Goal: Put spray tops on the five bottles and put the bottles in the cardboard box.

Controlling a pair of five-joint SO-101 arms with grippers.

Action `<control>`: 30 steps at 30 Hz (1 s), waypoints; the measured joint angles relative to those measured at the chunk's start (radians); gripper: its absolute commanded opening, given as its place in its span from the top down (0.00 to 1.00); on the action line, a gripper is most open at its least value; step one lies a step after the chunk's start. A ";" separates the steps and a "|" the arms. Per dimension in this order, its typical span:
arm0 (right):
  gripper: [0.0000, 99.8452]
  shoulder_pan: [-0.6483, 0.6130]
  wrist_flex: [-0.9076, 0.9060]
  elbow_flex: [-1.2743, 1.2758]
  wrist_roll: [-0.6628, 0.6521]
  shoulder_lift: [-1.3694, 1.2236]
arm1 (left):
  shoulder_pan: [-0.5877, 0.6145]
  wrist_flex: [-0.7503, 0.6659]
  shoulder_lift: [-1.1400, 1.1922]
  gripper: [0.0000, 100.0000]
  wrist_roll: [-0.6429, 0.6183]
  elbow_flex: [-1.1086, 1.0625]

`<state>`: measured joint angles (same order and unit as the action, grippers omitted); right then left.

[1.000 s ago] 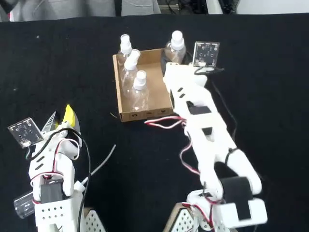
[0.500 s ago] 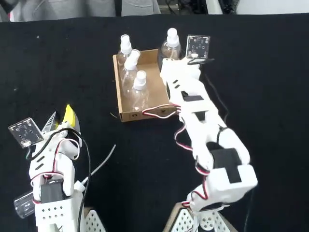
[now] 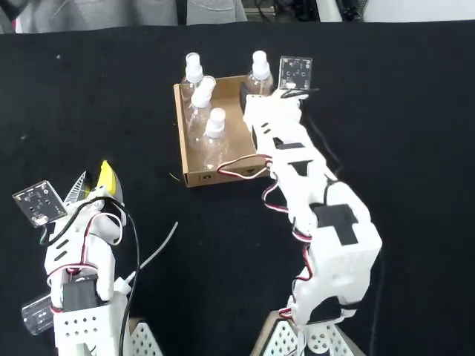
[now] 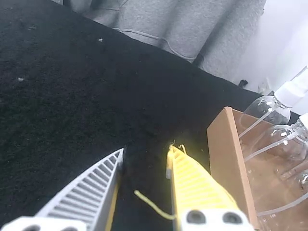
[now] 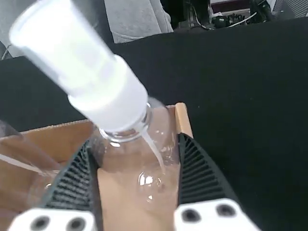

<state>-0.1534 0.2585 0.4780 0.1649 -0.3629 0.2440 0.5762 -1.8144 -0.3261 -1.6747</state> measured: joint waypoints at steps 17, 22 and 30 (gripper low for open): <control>0.84 -0.003 0.020 -0.017 0.002 -0.044 | 0.000 0.000 0.000 0.86 0.000 0.000; 0.78 -0.006 0.021 -0.017 0.002 -0.044 | 0.000 0.000 0.000 0.86 0.000 0.000; 0.72 -0.006 0.021 -0.018 0.000 -0.044 | 0.000 0.000 0.000 0.86 0.000 0.000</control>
<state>-0.1596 0.2800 0.4595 0.1649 -0.4074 0.2440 0.5762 -1.8144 -0.3261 -1.6747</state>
